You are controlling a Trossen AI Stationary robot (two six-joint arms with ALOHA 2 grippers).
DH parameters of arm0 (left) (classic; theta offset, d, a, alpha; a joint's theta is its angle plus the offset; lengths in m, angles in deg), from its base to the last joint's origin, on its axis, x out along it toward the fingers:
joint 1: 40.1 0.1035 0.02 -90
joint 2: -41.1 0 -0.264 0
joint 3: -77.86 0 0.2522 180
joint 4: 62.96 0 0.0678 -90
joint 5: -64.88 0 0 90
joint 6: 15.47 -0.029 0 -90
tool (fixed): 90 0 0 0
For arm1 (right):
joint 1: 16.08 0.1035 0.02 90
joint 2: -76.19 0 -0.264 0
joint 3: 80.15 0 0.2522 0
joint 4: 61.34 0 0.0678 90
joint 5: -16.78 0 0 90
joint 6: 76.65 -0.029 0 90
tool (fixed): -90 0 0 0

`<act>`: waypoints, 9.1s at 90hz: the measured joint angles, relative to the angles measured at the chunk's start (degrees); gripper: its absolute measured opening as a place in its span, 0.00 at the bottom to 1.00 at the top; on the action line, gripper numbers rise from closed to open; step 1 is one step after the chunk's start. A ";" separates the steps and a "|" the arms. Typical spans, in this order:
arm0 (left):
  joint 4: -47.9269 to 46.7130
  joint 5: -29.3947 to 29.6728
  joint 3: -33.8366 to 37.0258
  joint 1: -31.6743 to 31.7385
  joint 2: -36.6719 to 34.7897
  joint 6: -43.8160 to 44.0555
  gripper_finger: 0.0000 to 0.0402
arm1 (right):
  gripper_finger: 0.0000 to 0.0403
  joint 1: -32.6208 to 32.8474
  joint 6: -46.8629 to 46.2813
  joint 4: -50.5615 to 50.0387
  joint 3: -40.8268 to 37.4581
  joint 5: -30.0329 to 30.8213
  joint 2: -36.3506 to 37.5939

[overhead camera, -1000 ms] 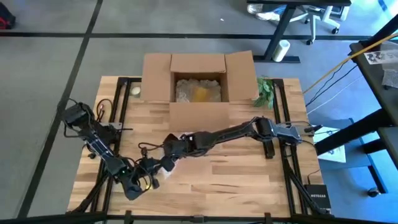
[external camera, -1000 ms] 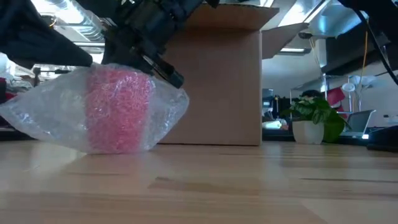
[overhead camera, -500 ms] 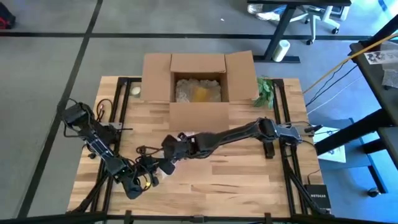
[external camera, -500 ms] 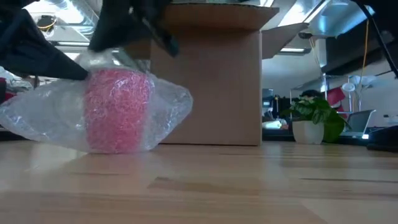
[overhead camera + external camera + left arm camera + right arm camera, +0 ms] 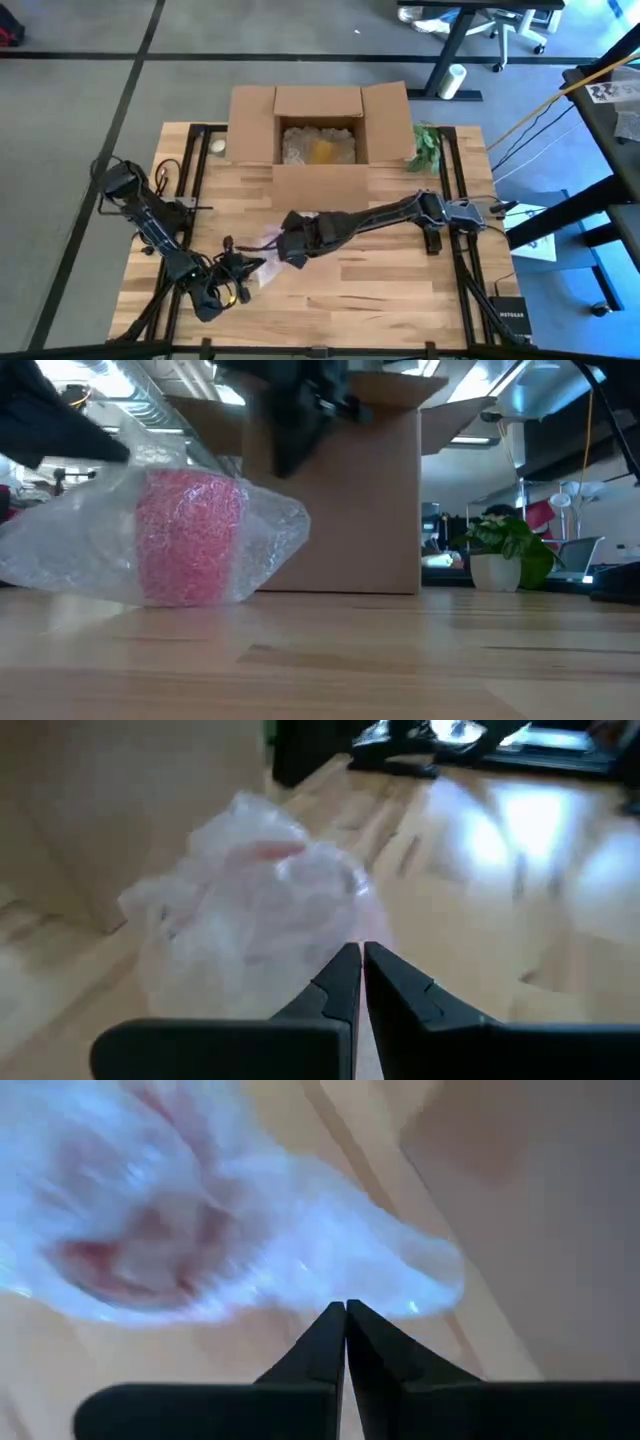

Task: Wrap mug
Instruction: Wrap the red mug with the transparent bubble wrap

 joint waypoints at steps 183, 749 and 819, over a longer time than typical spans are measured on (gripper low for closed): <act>-5.88 -32.75 0.02 19.28 -15.72 -23.12 0.00 | 0.00 34.06 -72.59 32.38 -46.89 44.43 4.57; -11.82 -78.67 -5.16 50.61 -10.76 -40.35 0.00 | 0.29 -4.26 53.57 48.58 -51.14 -8.63 28.92; -11.76 -78.77 -5.16 50.59 -10.76 -39.52 0.00 | 0.00 -3.57 53.14 50.71 -41.91 -8.81 24.98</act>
